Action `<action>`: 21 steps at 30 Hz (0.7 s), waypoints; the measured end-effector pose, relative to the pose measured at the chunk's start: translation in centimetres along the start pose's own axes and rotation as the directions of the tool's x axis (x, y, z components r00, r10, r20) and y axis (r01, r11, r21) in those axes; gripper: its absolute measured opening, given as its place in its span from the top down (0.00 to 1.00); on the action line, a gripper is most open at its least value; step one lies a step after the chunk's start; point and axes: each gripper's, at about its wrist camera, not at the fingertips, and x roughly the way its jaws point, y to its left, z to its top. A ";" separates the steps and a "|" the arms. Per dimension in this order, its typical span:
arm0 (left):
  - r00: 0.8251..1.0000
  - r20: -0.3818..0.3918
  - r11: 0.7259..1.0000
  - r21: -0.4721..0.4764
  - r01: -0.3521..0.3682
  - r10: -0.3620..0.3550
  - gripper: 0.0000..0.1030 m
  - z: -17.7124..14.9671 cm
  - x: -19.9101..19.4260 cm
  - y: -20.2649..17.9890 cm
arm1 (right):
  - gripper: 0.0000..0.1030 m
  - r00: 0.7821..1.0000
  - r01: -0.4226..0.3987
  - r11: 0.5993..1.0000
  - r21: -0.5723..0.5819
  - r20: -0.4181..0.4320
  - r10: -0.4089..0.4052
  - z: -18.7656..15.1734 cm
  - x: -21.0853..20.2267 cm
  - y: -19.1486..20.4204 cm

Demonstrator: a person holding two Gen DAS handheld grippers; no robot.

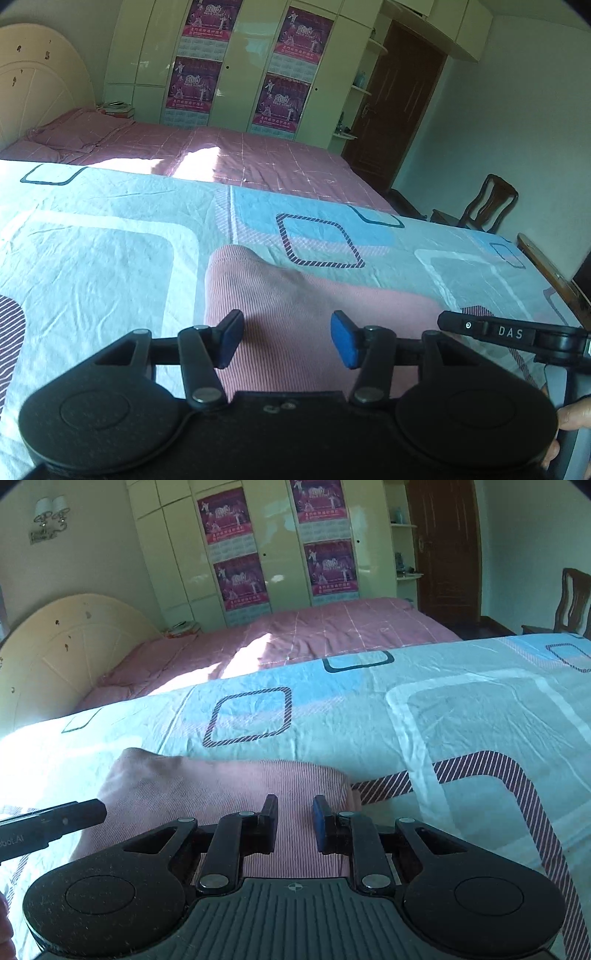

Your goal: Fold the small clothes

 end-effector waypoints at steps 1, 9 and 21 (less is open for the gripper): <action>1.000 -0.011 1.000 0.006 -0.014 0.014 0.51 -0.1 0.7 0.1 | 0.81 1.000 0.009 1.000 0.007 0.002 -0.009 0.1 0.5 -0.1; 0.997 -0.049 0.998 0.012 -0.059 0.059 0.46 -1.1 2.3 0.9 | 0.81 0.999 0.029 0.999 -0.018 -0.033 -0.030 -0.9 2.9 -1.0; 0.995 -0.050 0.994 0.066 -0.086 0.089 0.44 -0.6 0.7 0.1 | 0.81 1.000 0.000 0.999 -0.051 -0.016 -0.001 -0.1 -0.2 -0.5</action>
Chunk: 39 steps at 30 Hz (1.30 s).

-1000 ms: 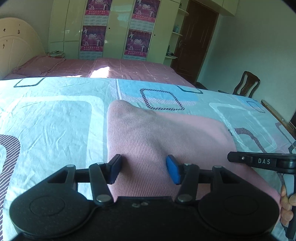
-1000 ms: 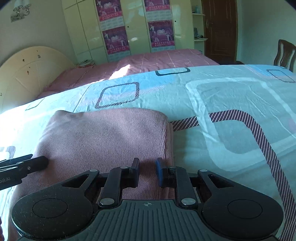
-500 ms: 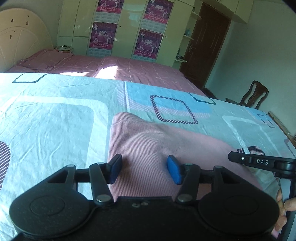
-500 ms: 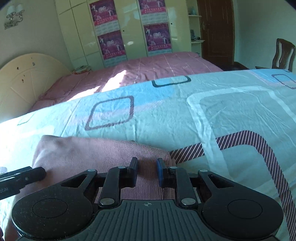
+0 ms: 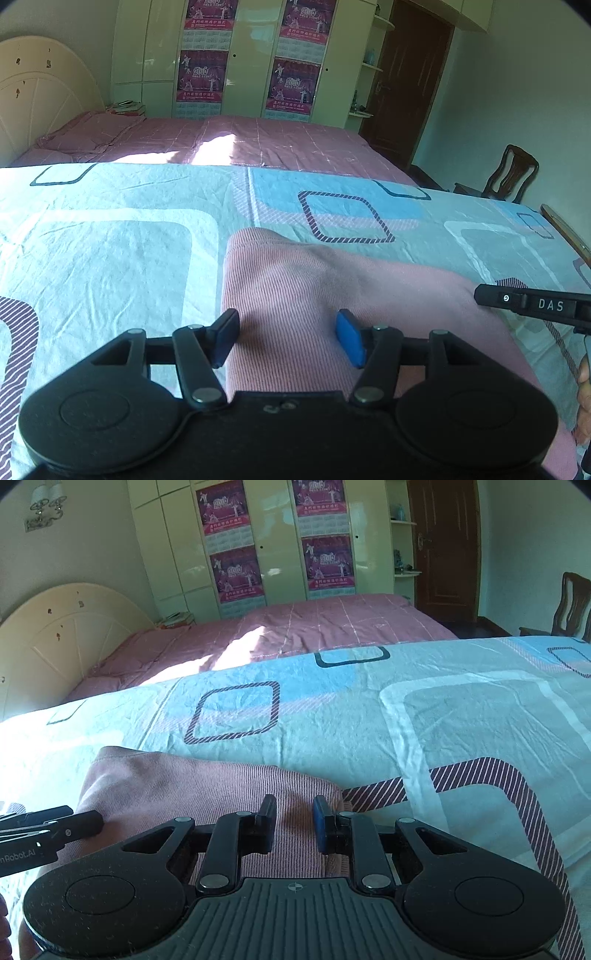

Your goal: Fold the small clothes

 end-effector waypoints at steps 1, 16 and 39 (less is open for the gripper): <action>1.000 0.002 1.000 0.003 -0.001 0.001 0.44 0.0 -0.3 0.0 | 0.81 1.000 -0.003 1.000 0.000 0.001 0.003 0.0 -0.4 0.0; 1.000 -0.015 0.997 0.071 0.020 -0.019 0.45 -4.8 -4.9 -1.5 | 0.81 0.998 0.009 0.995 -0.102 -0.062 -0.015 -5.0 -4.1 0.9; 0.998 -0.045 0.999 0.016 0.040 -0.039 0.41 -7.2 -8.1 -1.1 | 0.81 0.982 -0.068 0.992 0.104 -0.168 0.085 -11.2 -11.5 -2.7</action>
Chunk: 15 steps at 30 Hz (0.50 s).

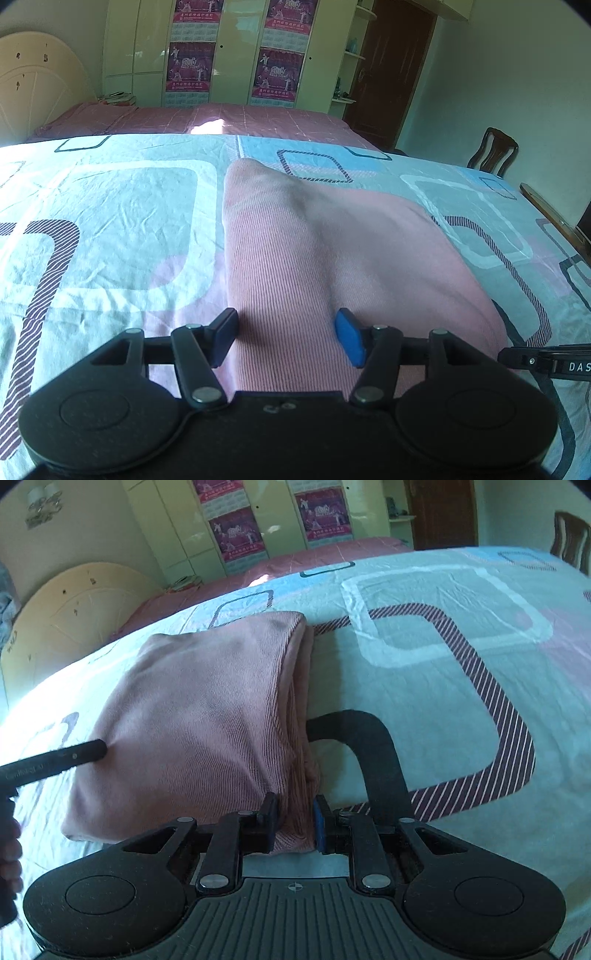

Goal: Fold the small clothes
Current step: 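Pinch and tuck the bundle edge with the right gripper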

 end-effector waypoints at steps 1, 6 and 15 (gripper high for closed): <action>1.000 -0.008 1.000 -0.008 0.000 0.000 0.40 0.1 0.1 0.1 | 0.81 1.000 0.001 1.000 -0.015 -0.007 -0.001 0.1 0.0 0.1; 1.000 -0.028 0.999 -0.037 -0.004 0.003 0.29 0.6 0.2 0.5 | 0.81 0.999 -0.045 0.999 0.016 0.005 0.045 1.2 -0.5 -0.3; 0.999 -0.035 0.997 -0.073 0.023 -0.025 0.13 2.8 0.7 0.6 | 0.62 0.997 -0.079 0.995 0.058 0.027 0.078 4.4 0.5 -0.8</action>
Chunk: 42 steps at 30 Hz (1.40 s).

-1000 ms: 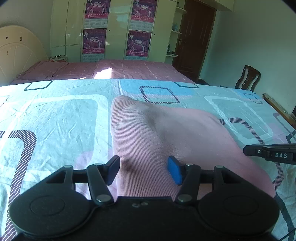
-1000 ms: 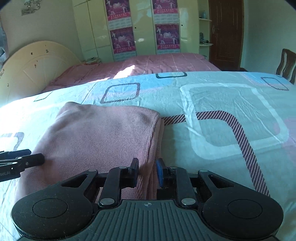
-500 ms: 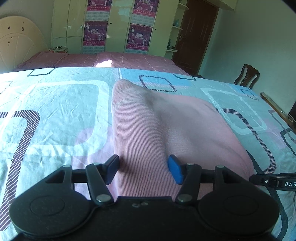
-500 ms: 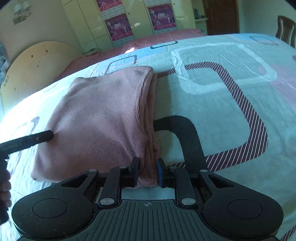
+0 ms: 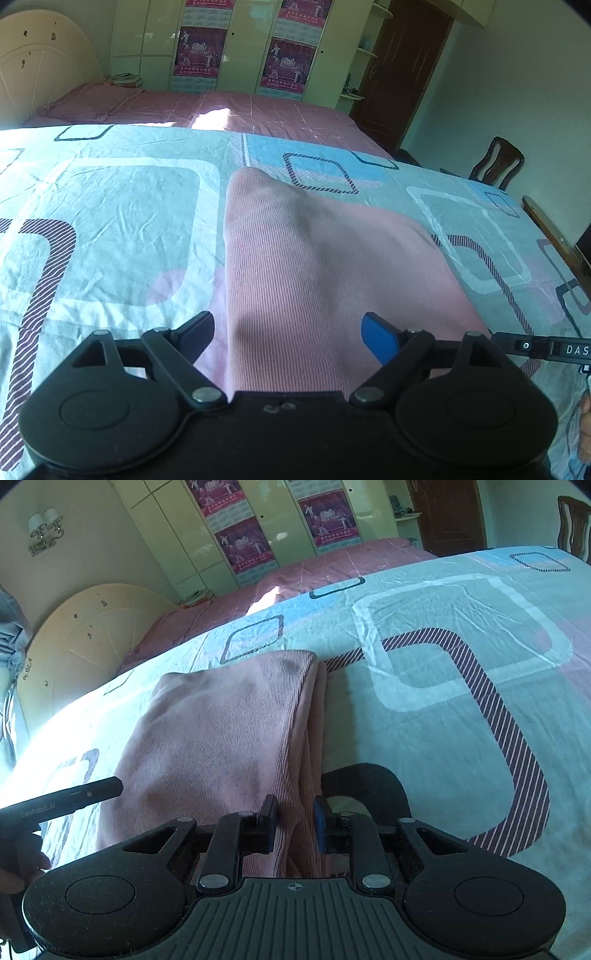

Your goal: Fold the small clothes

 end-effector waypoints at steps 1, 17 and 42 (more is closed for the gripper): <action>1.000 -0.004 1.000 -0.004 0.006 -0.006 0.13 0.2 0.2 0.0 | 0.31 1.000 0.004 1.000 0.010 0.013 -0.004 0.3 0.2 -0.1; 0.989 -0.093 0.990 -0.091 0.106 -0.115 0.14 0.9 6.2 2.3 | 0.23 0.990 -0.138 0.986 0.094 -0.022 0.140 3.1 7.4 -1.6; 0.993 -0.049 0.994 0.019 0.107 -0.106 0.66 2.2 4.3 -0.3 | 0.79 0.980 -0.196 0.973 0.118 0.006 0.197 4.2 6.9 1.2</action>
